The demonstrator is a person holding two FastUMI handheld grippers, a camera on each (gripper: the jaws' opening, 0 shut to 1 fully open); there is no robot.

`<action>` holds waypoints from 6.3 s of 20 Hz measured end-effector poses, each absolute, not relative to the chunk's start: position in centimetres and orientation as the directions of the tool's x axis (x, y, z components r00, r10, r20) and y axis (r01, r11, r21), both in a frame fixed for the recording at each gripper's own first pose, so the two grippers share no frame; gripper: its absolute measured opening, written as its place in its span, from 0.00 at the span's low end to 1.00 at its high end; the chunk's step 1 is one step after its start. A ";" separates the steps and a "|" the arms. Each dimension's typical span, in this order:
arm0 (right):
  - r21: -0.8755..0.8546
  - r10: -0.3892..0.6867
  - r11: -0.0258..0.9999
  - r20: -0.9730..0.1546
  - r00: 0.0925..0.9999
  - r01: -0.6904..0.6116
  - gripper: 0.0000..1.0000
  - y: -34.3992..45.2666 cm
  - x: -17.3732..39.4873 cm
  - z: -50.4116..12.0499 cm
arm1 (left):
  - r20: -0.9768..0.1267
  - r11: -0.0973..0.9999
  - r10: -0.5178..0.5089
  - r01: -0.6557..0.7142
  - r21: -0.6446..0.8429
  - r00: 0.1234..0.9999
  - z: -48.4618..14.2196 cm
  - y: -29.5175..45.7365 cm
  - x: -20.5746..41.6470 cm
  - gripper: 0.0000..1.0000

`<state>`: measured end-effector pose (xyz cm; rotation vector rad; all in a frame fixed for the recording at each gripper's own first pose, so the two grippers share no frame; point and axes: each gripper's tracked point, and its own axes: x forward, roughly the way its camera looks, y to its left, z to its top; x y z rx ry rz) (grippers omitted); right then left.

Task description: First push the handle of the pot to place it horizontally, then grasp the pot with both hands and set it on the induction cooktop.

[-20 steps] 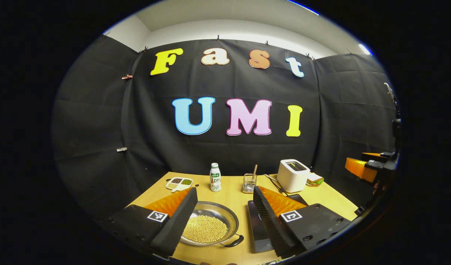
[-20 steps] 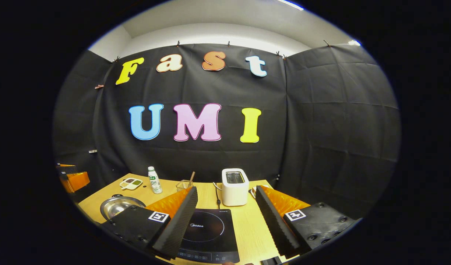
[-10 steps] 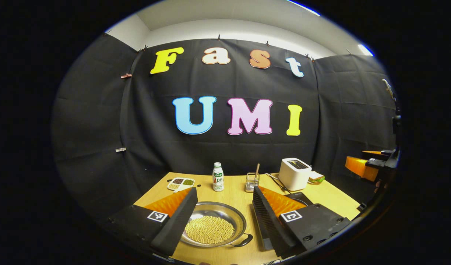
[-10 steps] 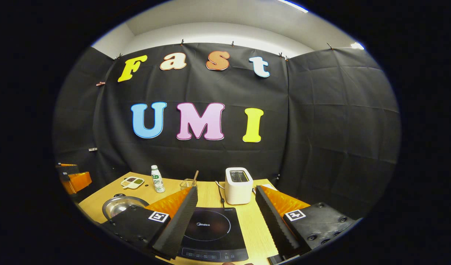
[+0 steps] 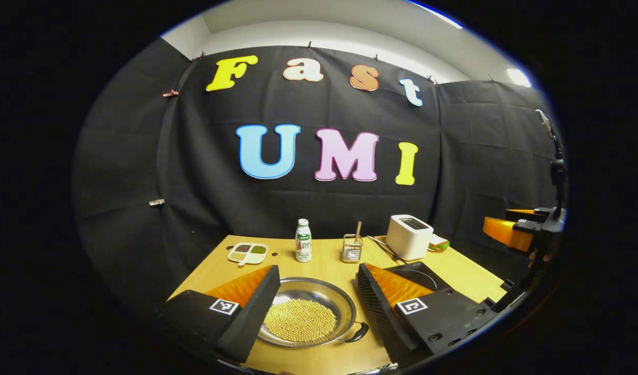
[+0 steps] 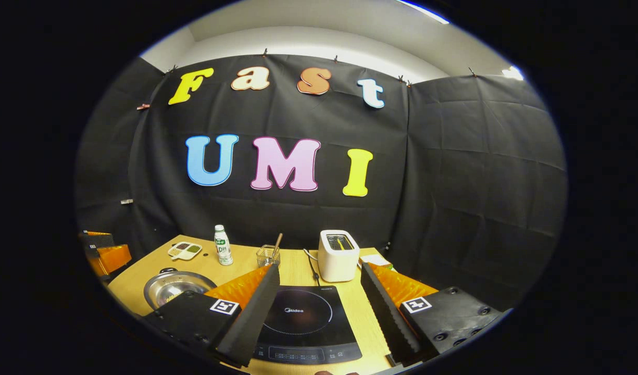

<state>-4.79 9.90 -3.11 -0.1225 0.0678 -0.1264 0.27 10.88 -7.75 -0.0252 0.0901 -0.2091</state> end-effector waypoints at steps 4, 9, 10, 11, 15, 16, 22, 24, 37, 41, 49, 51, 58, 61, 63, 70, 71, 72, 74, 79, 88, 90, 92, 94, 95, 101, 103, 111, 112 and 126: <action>-0.141 -0.136 0.982 -0.077 0.988 0.124 0.98 11.1 -4.8 -3.2 | -0.157 0.966 -0.257 0.254 -0.043 0.954 -10.8 12.9 -0.2 0.81; -0.154 -0.125 0.982 -0.085 0.988 0.111 0.98 12.2 -4.3 -3.4 | -0.285 0.962 -0.268 0.270 -0.033 0.920 -15.5 14.6 -1.1 0.61; -0.149 -0.120 0.983 -0.085 0.989 0.107 0.98 12.3 -4.0 -3.5 | -0.311 0.962 -0.264 0.272 -0.019 0.913 -16.4 14.8 -1.3 0.57; -0.143 -0.115 0.984 -0.085 0.990 0.102 0.98 12.4 -3.8 -3.6 | -0.339 0.960 -0.268 0.281 -0.011 0.902 -17.2 14.8 -1.4 0.54; -0.121 -0.089 0.990 -0.090 0.992 0.078 0.98 12.0 -2.1 -4.0 | -0.445 0.951 -0.287 0.307 -0.028 0.848 -20.7 14.1 -1.9 0.31; -0.114 -0.080 0.991 -0.089 0.993 0.070 0.98 11.8 -1.7 -4.2 | -0.470 0.952 -0.283 0.303 -0.036 0.836 -21.6 13.7 -2.0 0.25; -0.065 -0.069 0.996 -0.127 0.989 0.061 0.98 8.4 0.8 -5.5 | -0.628 0.956 -0.261 0.285 -0.065 0.733 -27.7 11.3 -2.5 0.05; -0.052 -0.074 0.996 -0.142 0.987 0.067 0.98 7.2 1.0 -5.9 | -0.682 0.952 -0.256 0.300 -0.056 0.686 -29.8 10.7 -2.9 0.05; 0.000 -0.132 0.991 -0.181 0.975 0.134 0.98 0.8 1.2 -7.2 | -0.791 0.904 -0.242 0.427 0.027 0.562 -33.8 5.2 0.3 0.05; 0.005 -0.134 0.990 -0.182 0.974 0.138 0.98 0.0 1.1 -7.3 | -0.804 0.899 -0.241 0.437 0.025 0.543 -34.3 3.6 1.4 0.05; 0.017 -0.147 0.988 -0.184 0.972 0.153 0.98 -1.1 1.5 -7.6 | -0.816 0.899 -0.232 0.437 0.028 0.529 -34.3 2.0 3.2 0.05; 0.014 -0.144 0.989 -0.182 0.973 0.149 0.98 -1.0 1.6 -7.5 | -0.816 0.898 -0.233 0.440 0.029 0.529 -34.3 1.6 3.7 0.05; 0.008 -0.145 0.989 -0.186 0.972 0.149 0.98 -1.2 1.9 -7.8 | -0.811 0.907 -0.245 0.422 0.002 0.531 -34.0 -0.1 5.8 0.05; 0.009 -0.153 0.987 -0.187 0.970 0.158 0.98 -1.6 1.9 -7.8 | -0.808 0.910 -0.252 0.413 -0.011 0.533 -33.9 -0.9 6.9 0.05; 0.008 -0.159 0.987 -0.190 0.969 0.163 0.98 -1.8 1.8 -8.0 | -0.805 0.911 -0.256 0.411 -0.016 0.535 -33.9 -1.5 7.6 0.05; 0.003 -0.177 0.983 -0.196 0.964 0.181 0.98 -2.7 1.7 -8.2 | -0.797 0.914 -0.266 0.404 -0.030 0.542 -33.6 -2.7 10.1 0.05; 0.002 -0.180 0.983 -0.196 0.964 0.184 0.98 -2.8 1.6 -8.2 | -0.796 0.915 -0.269 0.402 -0.035 0.542 -33.6 -2.8 10.4 0.05; 0.001 -0.182 0.983 -0.197 0.963 0.186 0.98 -2.9 1.7 -8.2 | -0.794 0.915 -0.271 0.401 -0.038 0.543 -33.5 -2.9 10.8 0.05; -0.002 -0.184 0.982 -0.202 0.962 0.188 0.98 -3.0 1.6 -8.4 | -0.791 0.915 -0.275 0.401 -0.041 0.546 -33.4 -3.1 11.4 0.03; -0.012 -0.189 0.982 -0.205 0.960 0.191 0.98 -3.2 1.5 -8.5 | -0.782 0.915 -0.284 0.400 -0.049 0.555 -33.0 -3.4 13.0 0.05; -0.017 -0.200 0.979 -0.209 0.957 0.201 0.98 -3.3 1.1 -8.5 | -0.761 0.913 -0.292 0.405 -0.042 0.580 -32.3 -3.4 13.7 0.05; -0.020 -0.193 0.981 -0.209 0.959 0.194 0.98 -2.8 1.0 -8.5 | -0.746 0.914 -0.306 0.403 -0.055 0.592 -31.6 -3.5 13.0 0.05; -0.024 -0.184 0.983 -0.209 0.960 0.183 0.98 -2.3 0.9 -8.5 | -0.726 0.913 -0.329 0.400 -0.081 0.604 -30.9 -3.7 12.1 0.05; -0.029 -0.169 0.986 -0.210 0.963 0.166 0.98 -1.5 0.8 -8.5 | -0.700 0.913 -0.348 0.395 -0.103 0.623 -30.1 -3.7 11.2 0.05; -0.034 -0.162 0.987 -0.210 0.964 0.158 0.98 -1.1 0.8 -8.6 | -0.688 0.913 -0.355 0.393 -0.110 0.633 -29.8 -3.6 10.8 0.05; -0.045 -0.112 0.994 -0.208 0.972 0.105 0.98 1.4 0.4 -8.5 | -0.601 0.923 -0.362 0.364 -0.124 0.712 -27.0 -1.4 8.2 0.05; -0.041 -0.089 0.996 -0.216 0.972 0.082 0.98 2.6 0.4 -8.6 | -0.557 0.932 -0.350 0.341 -0.123 0.753 -25.8 0.1 7.6 0.05; -0.024 0.042 0.998 -0.318 0.947 -0.052 0.98 10.1 0.8 -12.2 | -0.469 0.963 -0.259 0.188 -0.193 0.845 -24.0 8.9 5.0 0.22; -0.013 0.067 0.997 -0.340 0.938 -0.076 0.98 11.4 0.8 -12.9 | -0.462 0.965 -0.246 0.169 -0.202 0.852 -24.0 10.2 4.7 0.32; 0.103 0.203 0.979 -0.544 0.814 -0.175 1.00 25.4 5.1 -20.8 | -0.420 0.982 -0.129 0.058 -0.178 0.898 -22.1 25.9 9.7 0.93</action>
